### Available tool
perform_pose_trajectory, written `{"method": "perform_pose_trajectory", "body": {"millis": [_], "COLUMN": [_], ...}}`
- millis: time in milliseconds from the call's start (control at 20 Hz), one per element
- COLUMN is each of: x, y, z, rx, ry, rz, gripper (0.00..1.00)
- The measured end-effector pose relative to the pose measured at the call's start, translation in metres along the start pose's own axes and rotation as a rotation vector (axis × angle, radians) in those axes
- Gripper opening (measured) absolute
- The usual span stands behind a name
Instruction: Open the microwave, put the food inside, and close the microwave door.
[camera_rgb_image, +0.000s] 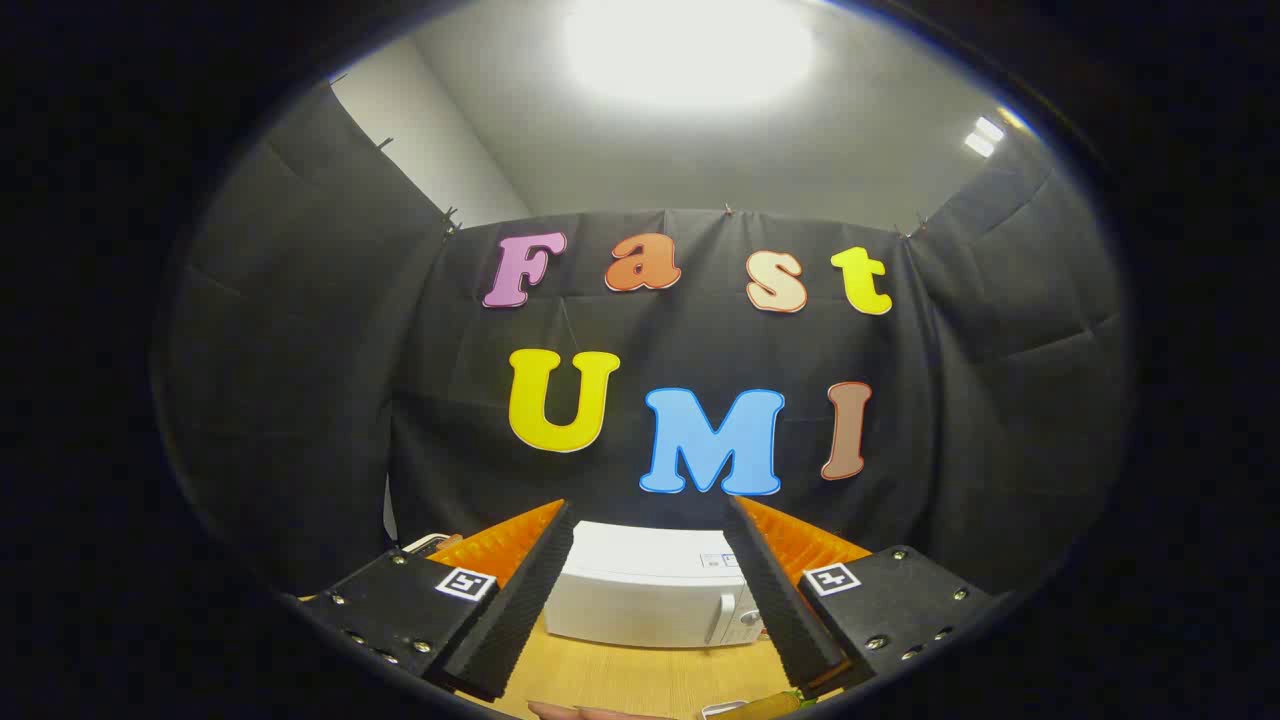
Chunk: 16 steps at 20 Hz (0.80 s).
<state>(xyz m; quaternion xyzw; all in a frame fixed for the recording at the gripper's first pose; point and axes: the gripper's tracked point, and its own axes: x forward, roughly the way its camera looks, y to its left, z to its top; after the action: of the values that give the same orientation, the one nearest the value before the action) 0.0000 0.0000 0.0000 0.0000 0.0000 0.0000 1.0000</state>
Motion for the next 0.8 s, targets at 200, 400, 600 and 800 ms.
{"method": "perform_pose_trajectory", "body": {"millis": [200,400,600,800], "x": [0.002,0.003,0.005,0.008], "y": [-0.001,-0.002,-0.002,-0.004], "z": [0.0,-0.001,-0.004,-0.01], "rx": [0.004,0.003,-0.002,-0.012], "ry": [0.0,0.007,0.014,0.015], "rz": [-0.002,-0.005,-0.004,-0.011], "gripper": [0.96,0.96,0.97,0.97]}}
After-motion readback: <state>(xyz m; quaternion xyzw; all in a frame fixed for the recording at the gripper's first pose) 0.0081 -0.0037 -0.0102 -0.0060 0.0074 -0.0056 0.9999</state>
